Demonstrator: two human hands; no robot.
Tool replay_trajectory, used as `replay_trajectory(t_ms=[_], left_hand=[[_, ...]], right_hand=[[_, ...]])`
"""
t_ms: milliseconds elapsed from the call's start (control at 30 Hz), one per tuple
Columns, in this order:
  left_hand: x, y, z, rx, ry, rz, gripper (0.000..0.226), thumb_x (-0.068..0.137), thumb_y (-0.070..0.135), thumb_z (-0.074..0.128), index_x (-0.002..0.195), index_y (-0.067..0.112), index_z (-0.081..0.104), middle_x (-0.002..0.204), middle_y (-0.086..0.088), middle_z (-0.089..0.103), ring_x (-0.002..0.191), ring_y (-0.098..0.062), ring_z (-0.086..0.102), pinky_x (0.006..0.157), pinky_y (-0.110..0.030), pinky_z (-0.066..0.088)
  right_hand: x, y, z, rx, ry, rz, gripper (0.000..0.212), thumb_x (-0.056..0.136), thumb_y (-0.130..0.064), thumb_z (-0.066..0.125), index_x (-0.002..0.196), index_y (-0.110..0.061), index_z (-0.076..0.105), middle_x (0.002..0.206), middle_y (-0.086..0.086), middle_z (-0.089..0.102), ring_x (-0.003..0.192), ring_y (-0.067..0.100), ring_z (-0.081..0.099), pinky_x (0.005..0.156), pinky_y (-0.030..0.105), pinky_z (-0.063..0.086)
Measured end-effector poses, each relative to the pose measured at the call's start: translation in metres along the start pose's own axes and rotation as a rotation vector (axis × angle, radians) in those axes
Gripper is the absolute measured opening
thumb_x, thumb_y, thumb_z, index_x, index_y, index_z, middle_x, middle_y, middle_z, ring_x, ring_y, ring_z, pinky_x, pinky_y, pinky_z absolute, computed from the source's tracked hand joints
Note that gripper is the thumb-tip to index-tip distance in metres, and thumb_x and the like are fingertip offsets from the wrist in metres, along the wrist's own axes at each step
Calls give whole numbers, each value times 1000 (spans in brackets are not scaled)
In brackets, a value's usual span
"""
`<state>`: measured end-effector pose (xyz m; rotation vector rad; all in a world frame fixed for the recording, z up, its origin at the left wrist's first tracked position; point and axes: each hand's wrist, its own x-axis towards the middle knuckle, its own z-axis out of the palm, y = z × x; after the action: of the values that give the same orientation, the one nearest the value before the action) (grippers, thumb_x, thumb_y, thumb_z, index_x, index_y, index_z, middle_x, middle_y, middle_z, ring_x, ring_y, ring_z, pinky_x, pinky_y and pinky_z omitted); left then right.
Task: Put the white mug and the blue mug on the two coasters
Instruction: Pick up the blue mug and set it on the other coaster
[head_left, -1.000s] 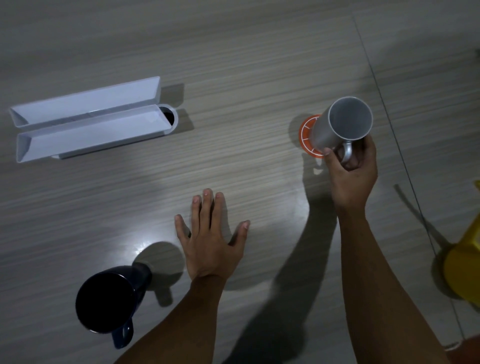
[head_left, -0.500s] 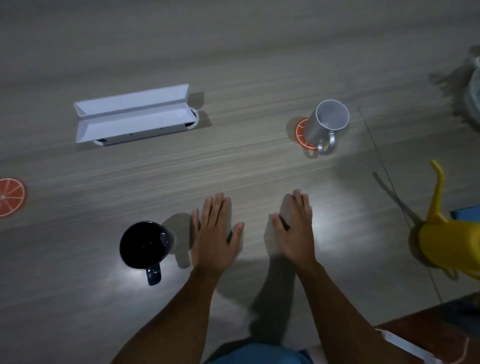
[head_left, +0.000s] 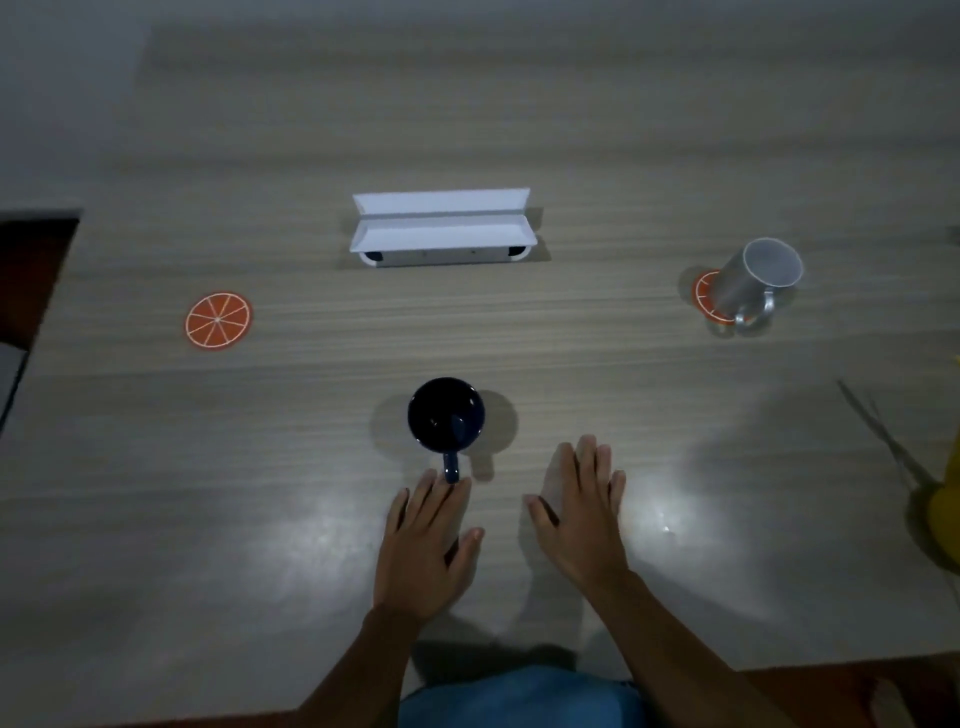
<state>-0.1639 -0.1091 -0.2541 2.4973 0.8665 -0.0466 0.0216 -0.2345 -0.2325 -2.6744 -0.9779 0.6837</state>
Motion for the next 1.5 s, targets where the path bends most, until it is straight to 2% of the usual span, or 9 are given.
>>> replay_trajectory(t_ms=[300, 433, 533, 600, 667, 1000, 1233, 1400, 1500], left_hand=[[-17, -87, -51, 15, 120, -275, 75, 97, 70, 31, 162, 32, 24, 174, 1, 10, 160, -21, -2, 127, -54, 6], [-18, -121, -67, 72, 115, -297, 77, 96, 73, 27, 163, 34, 19, 174, -1, 7, 160, -26, -3, 126, -59, 4], [-19, -127, -68, 88, 89, -289, 75, 98, 72, 25, 163, 36, 12, 174, 0, 1, 160, -24, -9, 127, -59, -1], [-19, -126, -67, 97, 84, -289, 75, 99, 71, 25, 163, 36, 10, 175, 0, 0, 160, -25, -10, 127, -59, -2], [-20, -126, -67, 98, 82, -291, 75, 99, 71, 24, 164, 35, 9, 174, 0, -1, 160, -25, -10, 127, -60, -3], [-17, -130, -64, 97, 86, -302, 81, 98, 73, 22, 165, 31, 5, 174, -2, -5, 160, -25, -12, 125, -64, -6], [-16, -133, -67, 82, 61, -286, 81, 98, 74, 21, 164, 31, 2, 174, 1, -8, 159, -23, -16, 126, -62, -7], [-12, -152, -80, 88, 67, -244, 91, 93, 82, 28, 164, 30, 8, 175, -1, -2, 160, -25, -8, 124, -62, 9], [-1, -170, -93, 82, 86, -295, 95, 90, 85, 29, 164, 30, 7, 175, -2, -4, 160, -27, -8, 124, -64, 6]], right_hand=[[-18, -57, 27, -6, -48, -18, 101, 84, -74, 18, 161, -12, 0, 168, 14, -16, 155, 30, -21, 125, 54, -9], [-19, -68, 30, 39, -30, 43, 94, 93, -68, 38, 161, -12, 7, 169, 14, -12, 155, 29, -20, 126, 52, -8], [-25, -88, 17, 285, 77, 68, 65, 97, -47, 57, 151, -15, 38, 165, 9, 27, 156, 23, 12, 126, 40, 14], [-31, -108, 5, 490, 137, 60, 40, 97, -31, 65, 134, -21, 55, 134, -3, 56, 127, 5, 50, 104, 9, 39], [-33, -126, 0, 604, 187, 32, 27, 94, -20, 68, 117, -31, 60, 112, -8, 66, 101, -6, 62, 79, -2, 43], [-23, -172, 7, 890, 369, 297, 6, 91, -23, 72, 88, -20, 68, 78, 3, 74, 66, 12, 70, 63, 32, 60], [-26, -185, 1, 1041, 230, 386, 24, 97, -25, 62, 84, -7, 71, 55, 9, 54, 49, 18, 50, 61, 25, 45], [-24, -187, 0, 1155, 153, 400, 23, 99, -21, 59, 86, -11, 75, 91, 7, 74, 66, 22, 62, 60, 36, 52], [-23, -185, 1, 1188, 150, 337, 27, 102, -14, 54, 86, -3, 73, 90, 14, 74, 72, 24, 69, 66, 36, 57]])
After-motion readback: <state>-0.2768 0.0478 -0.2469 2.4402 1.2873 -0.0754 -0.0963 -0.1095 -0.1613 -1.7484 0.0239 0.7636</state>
